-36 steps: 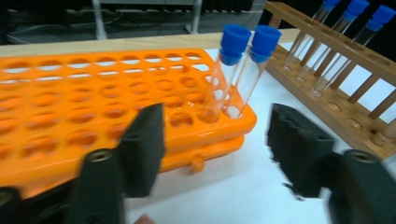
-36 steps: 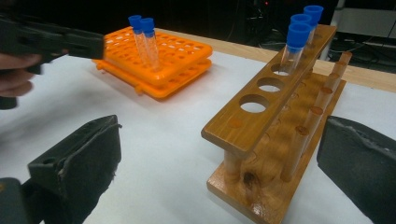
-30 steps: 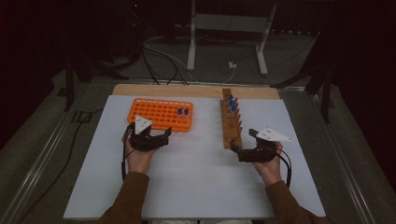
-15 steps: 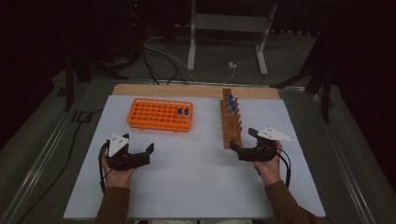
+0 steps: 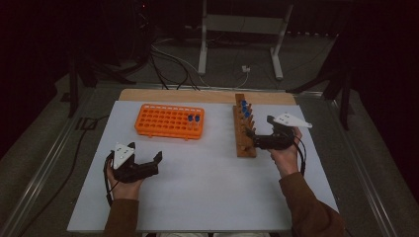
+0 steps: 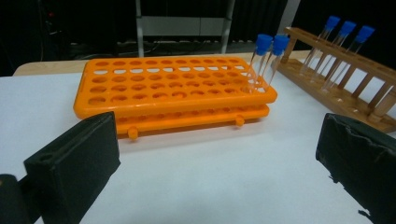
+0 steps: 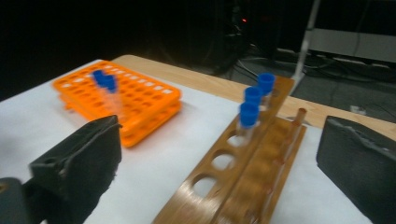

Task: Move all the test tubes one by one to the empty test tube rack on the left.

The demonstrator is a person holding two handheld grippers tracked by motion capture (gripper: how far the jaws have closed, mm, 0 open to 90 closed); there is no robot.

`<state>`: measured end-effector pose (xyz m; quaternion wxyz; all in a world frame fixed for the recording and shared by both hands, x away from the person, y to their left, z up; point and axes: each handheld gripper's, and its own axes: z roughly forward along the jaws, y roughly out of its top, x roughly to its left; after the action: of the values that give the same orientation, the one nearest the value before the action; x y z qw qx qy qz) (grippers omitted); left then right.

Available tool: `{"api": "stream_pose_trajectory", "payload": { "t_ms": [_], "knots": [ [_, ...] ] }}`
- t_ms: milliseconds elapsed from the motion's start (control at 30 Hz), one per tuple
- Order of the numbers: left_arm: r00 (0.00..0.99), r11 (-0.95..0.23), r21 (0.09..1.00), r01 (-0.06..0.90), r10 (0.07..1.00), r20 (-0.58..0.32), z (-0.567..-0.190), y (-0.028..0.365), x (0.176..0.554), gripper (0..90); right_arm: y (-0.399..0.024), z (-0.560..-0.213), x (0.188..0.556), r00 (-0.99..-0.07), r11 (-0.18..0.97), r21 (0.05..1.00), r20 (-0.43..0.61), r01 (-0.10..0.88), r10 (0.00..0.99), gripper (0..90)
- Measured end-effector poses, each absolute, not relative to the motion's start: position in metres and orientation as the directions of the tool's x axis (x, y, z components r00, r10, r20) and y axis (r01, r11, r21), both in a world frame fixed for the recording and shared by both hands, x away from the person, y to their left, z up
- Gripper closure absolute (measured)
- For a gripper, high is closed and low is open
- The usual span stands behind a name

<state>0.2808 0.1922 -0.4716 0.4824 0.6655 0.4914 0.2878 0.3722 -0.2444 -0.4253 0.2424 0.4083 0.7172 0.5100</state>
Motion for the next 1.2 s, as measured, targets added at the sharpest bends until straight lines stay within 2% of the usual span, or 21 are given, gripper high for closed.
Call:
{"api": "stream_pose_trajectory", "payload": {
  "t_ms": [100,267,400,500,667,900,1200],
  "knots": [
    [0.351,-0.053,0.922,0.384,0.932,-0.093,-0.473,0.191,0.281,0.6,-0.241,-0.432,0.390,-0.552,0.146,0.910,0.103,0.389,0.828,8.0],
    [0.337,-0.046,0.932,0.359,0.938,-0.084,-0.471,0.192,0.279,0.7,-0.231,-0.439,0.412,-0.518,0.172,0.902,0.065,0.396,0.853,18.1],
    [0.329,-0.041,0.930,0.364,0.940,-0.087,-0.472,0.193,0.280,0.7,-0.224,-0.444,0.422,-0.518,0.205,0.890,0.039,0.406,0.855,18.6],
    [0.329,-0.037,0.930,0.367,0.940,-0.092,-0.472,0.193,0.281,0.7,-0.222,-0.451,0.427,-0.507,0.201,0.883,0.048,0.424,0.860,24.7],
    [0.336,-0.037,0.927,0.373,0.937,-0.098,-0.473,0.192,0.281,0.7,-0.221,-0.461,0.434,-0.490,0.211,0.876,0.034,0.435,0.871,51.2],
    [0.340,-0.042,0.929,0.369,0.936,-0.093,-0.472,0.190,0.281,0.7,-0.214,-0.466,0.436,-0.475,0.248,0.871,-0.019,0.424,0.880,74.5],
    [0.340,-0.051,0.925,0.376,0.936,-0.087,-0.473,0.189,0.281,0.7,-0.212,-0.468,0.437,-0.473,0.224,0.877,0.005,0.425,0.881,76.9]
  ]
}}
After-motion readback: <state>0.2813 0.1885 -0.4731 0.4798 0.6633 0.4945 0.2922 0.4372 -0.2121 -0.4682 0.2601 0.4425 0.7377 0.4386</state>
